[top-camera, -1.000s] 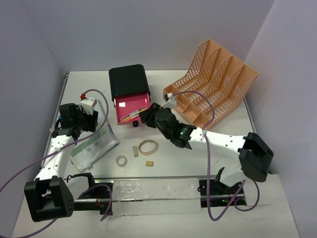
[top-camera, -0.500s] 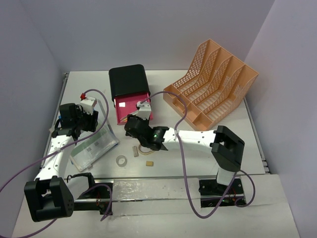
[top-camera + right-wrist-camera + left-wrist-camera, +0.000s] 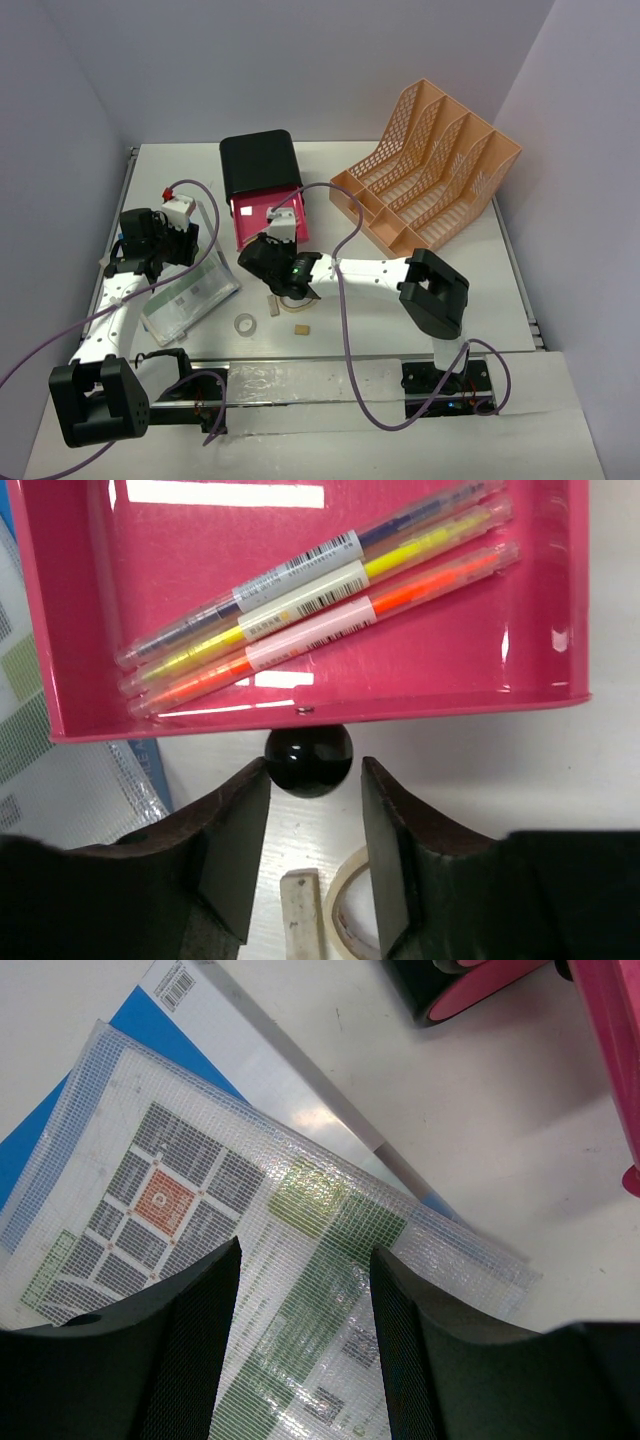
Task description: Organize the desk
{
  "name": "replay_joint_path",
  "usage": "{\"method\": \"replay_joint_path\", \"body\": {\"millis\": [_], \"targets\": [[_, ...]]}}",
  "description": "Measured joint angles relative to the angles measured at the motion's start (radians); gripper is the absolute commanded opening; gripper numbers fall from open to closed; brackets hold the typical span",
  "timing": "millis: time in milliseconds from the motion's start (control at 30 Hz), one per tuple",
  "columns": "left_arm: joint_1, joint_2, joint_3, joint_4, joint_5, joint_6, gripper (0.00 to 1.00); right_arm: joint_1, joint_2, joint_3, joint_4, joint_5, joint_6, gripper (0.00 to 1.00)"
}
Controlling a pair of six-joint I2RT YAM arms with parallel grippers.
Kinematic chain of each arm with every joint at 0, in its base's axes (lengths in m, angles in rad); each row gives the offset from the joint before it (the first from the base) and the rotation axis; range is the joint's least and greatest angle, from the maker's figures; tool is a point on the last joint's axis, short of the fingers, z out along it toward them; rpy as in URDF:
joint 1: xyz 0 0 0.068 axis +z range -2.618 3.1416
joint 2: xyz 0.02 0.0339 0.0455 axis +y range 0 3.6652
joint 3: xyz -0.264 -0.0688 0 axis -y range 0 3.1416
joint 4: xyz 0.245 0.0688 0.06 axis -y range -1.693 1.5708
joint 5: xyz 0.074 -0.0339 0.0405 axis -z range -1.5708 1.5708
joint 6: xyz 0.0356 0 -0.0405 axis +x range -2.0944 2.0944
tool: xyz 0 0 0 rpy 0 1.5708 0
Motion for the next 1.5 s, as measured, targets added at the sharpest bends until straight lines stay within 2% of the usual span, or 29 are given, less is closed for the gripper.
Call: {"method": "replay_joint_path", "body": {"millis": [333,1033,1500], "targets": [[0.003,0.000,0.000,0.000,0.001,0.000,0.61,-0.011,0.019,0.015,0.009,0.021,-0.028,0.20],[0.003,0.004,0.000,0.000,0.002,0.001,0.62,-0.069,0.004,0.017,0.162,0.024,-0.167,0.19],[0.004,0.006,0.000,0.000,0.002,0.001,0.62,-0.176,0.115,0.165,0.247,-0.064,-0.184,0.21]]}}
